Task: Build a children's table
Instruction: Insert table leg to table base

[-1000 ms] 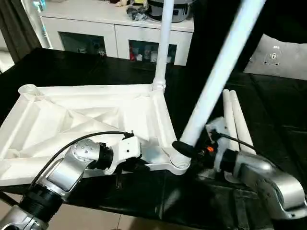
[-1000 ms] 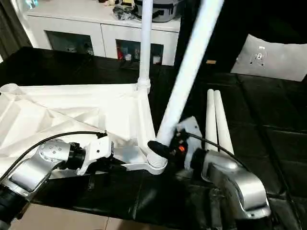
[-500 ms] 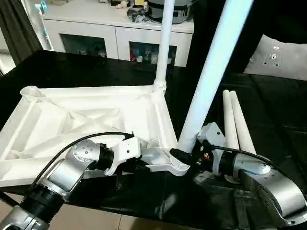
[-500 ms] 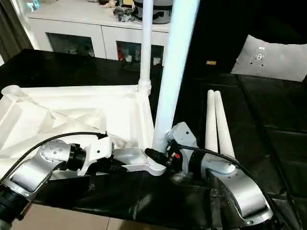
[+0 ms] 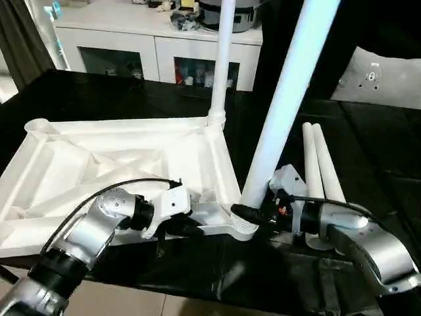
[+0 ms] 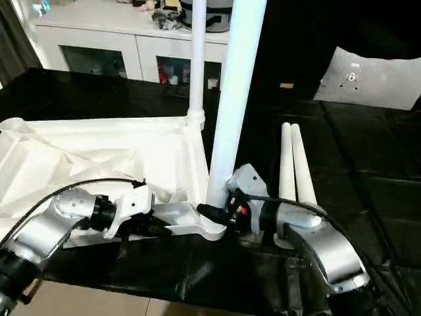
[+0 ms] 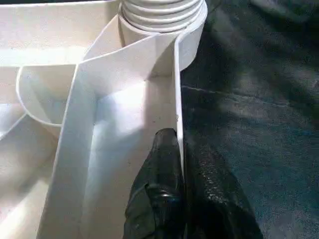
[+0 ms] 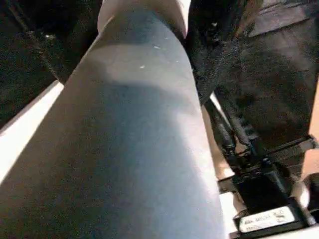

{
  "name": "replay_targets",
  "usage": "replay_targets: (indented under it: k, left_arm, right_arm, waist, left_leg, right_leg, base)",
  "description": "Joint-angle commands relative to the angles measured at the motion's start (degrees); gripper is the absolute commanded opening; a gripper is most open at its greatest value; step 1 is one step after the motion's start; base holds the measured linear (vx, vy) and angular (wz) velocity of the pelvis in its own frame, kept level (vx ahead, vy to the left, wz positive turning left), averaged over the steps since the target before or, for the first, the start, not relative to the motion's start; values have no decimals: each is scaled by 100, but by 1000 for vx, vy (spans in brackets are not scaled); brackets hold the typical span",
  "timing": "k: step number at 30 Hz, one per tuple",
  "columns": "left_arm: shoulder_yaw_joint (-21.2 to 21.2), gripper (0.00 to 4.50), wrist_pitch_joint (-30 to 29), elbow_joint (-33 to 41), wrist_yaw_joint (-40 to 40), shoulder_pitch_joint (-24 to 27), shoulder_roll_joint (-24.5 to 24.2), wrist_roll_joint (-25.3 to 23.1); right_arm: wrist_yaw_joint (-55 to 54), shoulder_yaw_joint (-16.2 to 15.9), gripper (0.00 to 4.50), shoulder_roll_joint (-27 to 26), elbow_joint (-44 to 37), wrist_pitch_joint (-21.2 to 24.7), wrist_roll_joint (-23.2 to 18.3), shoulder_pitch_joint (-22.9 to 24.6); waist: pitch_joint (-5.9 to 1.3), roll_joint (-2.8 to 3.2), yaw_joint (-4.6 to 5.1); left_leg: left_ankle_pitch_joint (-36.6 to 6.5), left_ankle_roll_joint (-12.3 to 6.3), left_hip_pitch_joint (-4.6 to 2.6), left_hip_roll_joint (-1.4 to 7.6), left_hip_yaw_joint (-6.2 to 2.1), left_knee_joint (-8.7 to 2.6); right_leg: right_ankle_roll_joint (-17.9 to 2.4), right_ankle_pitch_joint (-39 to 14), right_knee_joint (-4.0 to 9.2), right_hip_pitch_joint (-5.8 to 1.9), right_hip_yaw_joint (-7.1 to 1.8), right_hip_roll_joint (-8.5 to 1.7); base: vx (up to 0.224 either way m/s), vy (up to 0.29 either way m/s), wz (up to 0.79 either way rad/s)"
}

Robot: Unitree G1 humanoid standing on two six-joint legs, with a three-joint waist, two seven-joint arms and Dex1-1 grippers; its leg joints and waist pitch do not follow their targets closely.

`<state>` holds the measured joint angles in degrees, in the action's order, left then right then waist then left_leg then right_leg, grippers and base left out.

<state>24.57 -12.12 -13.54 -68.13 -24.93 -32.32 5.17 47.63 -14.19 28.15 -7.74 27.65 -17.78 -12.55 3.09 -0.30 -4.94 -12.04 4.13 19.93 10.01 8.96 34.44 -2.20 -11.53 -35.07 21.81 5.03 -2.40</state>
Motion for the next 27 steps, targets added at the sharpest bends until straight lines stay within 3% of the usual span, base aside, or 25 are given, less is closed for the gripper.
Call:
replay_targets:
  k: [1, 8, 9, 12, 16, 17, 18, 19, 20, 21, 22, 25, 27]
  left_arm:
    - [-346, 0, 287, -38, 17, -518, -9, 63]
    - [-406, 0, 456, -499, -14, -855, -90, -83]
    - [-408, 0, 513, -594, -4, -879, -118, -128]
    - [-432, 0, 564, -687, 4, -892, -133, -154]
    - [-482, 0, 563, -740, 61, -866, -149, -173]
    - [-534, 0, 446, -658, 154, -800, -165, -166]
    - [-838, 0, -214, -66, 638, -440, -152, -29]
    - [-838, 0, -214, -66, 638, -440, -152, -29]
    - [-879, 0, -293, 2, 703, -399, -142, -7]
    - [-1063, 0, -743, 416, 963, -192, -56, 134]
    - [-1134, 0, -906, 554, 1077, -123, -13, 178]
    - [-1414, 0, -1591, 1243, 1688, 224, 282, 250]
    - [-1481, 0, -1935, 1653, 1946, 396, 464, 262]
  right_arm:
    - [315, -757, 189, 87, 500, 216, 255, 209]
    - [525, -936, 189, 128, 569, 146, 462, 37]
    - [549, -952, 189, 97, 618, 135, 484, -25]
    - [566, -979, 189, 55, 713, 86, 516, -100]
    - [398, -932, 189, -57, 839, 79, 588, -166]
    - [294, -893, 189, -110, 872, 107, 608, -181]
    - [-285, -623, 189, -380, 996, 160, 683, -194]
    - [-285, -623, 189, -380, 996, 160, 683, -194]
    - [-361, -578, 189, -424, 1022, 162, 704, -198]
    - [-714, -414, 189, -565, 1066, 163, 774, -175]
    - [-838, -350, 189, -620, 1090, 169, 792, -169]
    - [-1480, -92, 189, -857, 1196, 198, 910, -143]
    - [-1868, 72, 189, -1044, 1335, 214, 956, -201]
  waist:
    - [-138, 54, 24]
    - [-86, 52, 32]
    - [-81, 19, 39]
    - [-66, 20, 41]
    - [-37, 10, 43]
    - [-30, 8, 43]
    - [-57, 10, 68]
    - [-57, 10, 68]
    - [-26, 5, 136]
    - [-41, -1, 154]
    - [-49, 27, 195]
    - [-71, 28, 249]
    - [-90, 10, 274]
  left_leg:
    - [-1297, -216, -35, 317, -121, -470]
    - [-1190, -218, -26, 370, -131, -491]
    - [-1180, -224, -19, 368, -128, -496]
    - [-1240, -206, -31, 369, -124, -503]
    - [-1465, -163, -59, 358, -131, -511]
    - [-1490, -154, -58, 353, -133, -513]
    - [-1538, -24, -50, 396, -161, -534]
    - [-1538, -24, -50, 396, -161, -534]
    - [-1733, -7, -47, 353, -181, -542]
    - [-1722, 12, -65, 358, -176, -534]
    - [-1611, 14, -7, 369, -187, -541]
    - [-1550, -8, -24, 382, -170, -530]
    - [-1188, -107, 36, 358, -143, -518]
  right_leg:
    - [-509, -2344, 612, -190, -394, -622]
    - [-741, -1957, 559, -199, -418, -666]
    - [-777, -1935, 555, -210, -415, -663]
    - [-786, -2059, 574, -202, -418, -672]
    - [-633, -2748, 653, -174, -417, -701]
    - [-604, -2845, 665, -169, -414, -704]
    - [-602, -2904, 618, -182, -418, -736]
    - [-602, -2904, 618, -182, -418, -736]
    - [-533, -3194, 690, -161, -369, -709]
    - [-532, -3174, 678, -154, -378, -709]
    - [-620, -2939, 635, -180, -383, -709]
    - [-714, -2645, 624, -167, -398, -693]
    - [-891, -2084, 573, -204, -405, -657]
  base:
    - [0, 0, 0]
    - [0, 0, 0]
    - [0, 0, 0]
    - [0, 0, 0]
    - [0, 0, 0]
    - [0, 0, 0]
    - [0, 0, 0]
    - [0, 0, 0]
    - [0, 0, 0]
    - [0, 0, 0]
    - [0, 0, 0]
    - [0, 0, 0]
    - [0, 0, 0]
